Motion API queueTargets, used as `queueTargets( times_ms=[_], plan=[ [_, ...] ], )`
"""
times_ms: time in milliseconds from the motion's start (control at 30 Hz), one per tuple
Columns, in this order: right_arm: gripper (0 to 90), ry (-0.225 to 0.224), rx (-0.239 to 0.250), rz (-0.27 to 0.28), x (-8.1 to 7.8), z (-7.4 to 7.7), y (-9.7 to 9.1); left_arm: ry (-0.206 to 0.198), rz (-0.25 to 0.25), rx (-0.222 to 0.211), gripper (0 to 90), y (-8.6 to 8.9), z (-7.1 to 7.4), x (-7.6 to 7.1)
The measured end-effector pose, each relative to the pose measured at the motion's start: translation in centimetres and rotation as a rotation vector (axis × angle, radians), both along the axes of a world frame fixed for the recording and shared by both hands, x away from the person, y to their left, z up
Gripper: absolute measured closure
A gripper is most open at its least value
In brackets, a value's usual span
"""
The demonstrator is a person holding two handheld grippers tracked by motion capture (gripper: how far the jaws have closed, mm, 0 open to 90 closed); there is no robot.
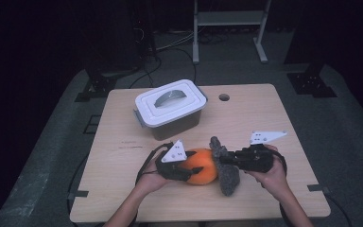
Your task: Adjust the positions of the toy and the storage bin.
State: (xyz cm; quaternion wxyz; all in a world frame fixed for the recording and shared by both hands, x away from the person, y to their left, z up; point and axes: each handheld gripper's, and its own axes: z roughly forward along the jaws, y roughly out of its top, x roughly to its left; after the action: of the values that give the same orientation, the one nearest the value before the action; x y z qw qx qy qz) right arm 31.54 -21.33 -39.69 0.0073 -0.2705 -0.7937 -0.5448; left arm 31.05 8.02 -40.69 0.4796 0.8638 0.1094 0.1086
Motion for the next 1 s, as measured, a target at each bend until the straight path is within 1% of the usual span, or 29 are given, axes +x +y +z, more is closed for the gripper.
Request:
queueTargets(
  times_ms=[33, 67, 100, 133, 167, 200, 233, 267, 333, 367, 400, 433, 467, 500, 533, 567, 600, 633, 667, 700, 733, 767, 833, 867, 933, 967, 1000],
  plan=[
    [75.0, 0.0, 0.0, 0.0, 0.0, 0.0, 0.0, 0.0, 0.0, 0.0, 40.2, 0.0, 0.0, 0.0],
    [75.0, 0.015, -0.032, 0.009, -0.1, -0.6, 0.4, 0.014, -0.037, -0.002, 38.0, 0.0, 0.2, -0.1],
    [75.0, 0.027, -0.05, 0.017, -0.1, -1.1, 0.5, 0.014, -0.037, -0.002, 35.7, 0.0, 0.2, -0.1],
    [75.0, 0.039, -0.056, 0.027, -0.1, -1.5, 0.5, 0.026, -0.05, -0.021, 33.4, 0.3, 0.5, -0.1],
    [75.0, 0.039, -0.056, 0.027, -0.1, -1.5, 0.5, 0.026, -0.05, -0.021, 30.2, 0.3, 0.5, -0.1],
    [75.0, 0.057, -0.067, 0.061, -0.3, -1.9, 0.5, 0.033, -0.037, -0.023, 26.7, 0.6, 0.6, 0.1],
    [75.0, 0.057, -0.067, 0.061, -0.3, -1.9, 0.5, 0.033, -0.037, -0.023, 23.2, 0.6, 0.6, 0.1],
    [74.9, 0.058, -0.085, 0.077, -0.5, -2.0, 0.5, 0.056, -0.029, -0.002, 21.8, 0.5, 0.2, 0.3],
    [74.8, 0.067, -0.092, 0.079, -0.5, -2.1, 0.3, 0.098, -0.06, 0.017, 22.7, 0.3, -0.4, 0.4],
    [74.7, 0.07, -0.097, 0.075, -0.5, -2.0, 0.1, 0.101, -0.079, 0.039, 22.7, 0.1, -0.5, 0.2],
    [74.7, 0.068, -0.09, 0.07, -0.4, -1.9, 0.0, 0.099, -0.099, 0.058, 22.7, 0.0, -0.5, 0.1],
    [74.7, 0.068, -0.09, 0.07, -0.4, -1.9, 0.0, 0.099, -0.099, 0.058, 22.7, 0.0, -0.5, 0.1],
    [74.7, 0.068, -0.068, 0.06, -0.3, -1.7, -0.2, 0.119, -0.143, 0.065, 23.4, 0.1, -0.2, -0.1],
    [74.7, 0.068, -0.068, 0.06, -0.3, -1.7, -0.2, 0.119, -0.143, 0.065, 24.8, 0.1, -0.2, -0.1],
    [74.7, 0.071, -0.075, 0.059, -0.3, -1.8, -0.2, 0.136, -0.164, 0.056, 25.2, 0.3, 0.1, -0.2],
    [74.6, 0.075, -0.079, 0.062, -0.3, -1.9, -0.1, 0.131, -0.161, 0.051, 25.2, 0.4, 0.2, -0.2],
    [74.6, 0.08, -0.078, 0.067, -0.3, -2.1, -0.1, 0.125, -0.147, 0.039, 25.3, 0.5, 0.3, -0.1],
    [74.5, 0.088, -0.078, 0.071, -0.3, -2.1, -0.1, 0.119, -0.123, 0.023, 25.3, 0.5, 0.3, 0.1],
    [74.4, 0.103, -0.079, 0.082, -0.2, -2.3, -0.1, 0.109, -0.098, 0.017, 25.1, 0.5, 0.2, 0.2],
    [74.3, 0.119, -0.076, 0.097, -0.2, -2.4, -0.1, 0.105, -0.085, 0.03, 22.9, 0.4, 0.1, 0.3],
    [74.3, 0.125, -0.077, 0.103, -0.2, -2.6, -0.2, 0.109, -0.081, 0.03, 20.0, 0.3, 0.0, 0.2],
    [74.3, 0.125, -0.076, 0.101, -0.2, -2.6, -0.3, 0.113, -0.087, 0.025, 20.1, 0.2, -0.2, 0.2],
    [74.3, 0.124, -0.081, 0.1, -0.2, -2.6, -0.3, 0.116, -0.094, 0.03, 20.1, 0.1, -0.3, 0.2],
    [74.3, 0.118, -0.092, 0.098, -0.2, -2.5, -0.4, 0.126, -0.108, 0.041, 20.2, 0.0, -0.3, 0.1],
    [74.3, 0.122, -0.089, 0.102, -0.2, -2.6, -0.4, 0.142, -0.126, 0.045, 21.7, 0.1, -0.4, 0.1],
    [74.3, 0.121, -0.09, 0.104, -0.2, -2.6, -0.4, 0.136, -0.131, 0.047, 22.8, 0.1, -0.3, 0.1],
    [74.3, 0.121, -0.091, 0.105, -0.2, -2.6, -0.4, 0.133, -0.128, 0.041, 23.7, 0.2, -0.3, 0.1]
  ],
)
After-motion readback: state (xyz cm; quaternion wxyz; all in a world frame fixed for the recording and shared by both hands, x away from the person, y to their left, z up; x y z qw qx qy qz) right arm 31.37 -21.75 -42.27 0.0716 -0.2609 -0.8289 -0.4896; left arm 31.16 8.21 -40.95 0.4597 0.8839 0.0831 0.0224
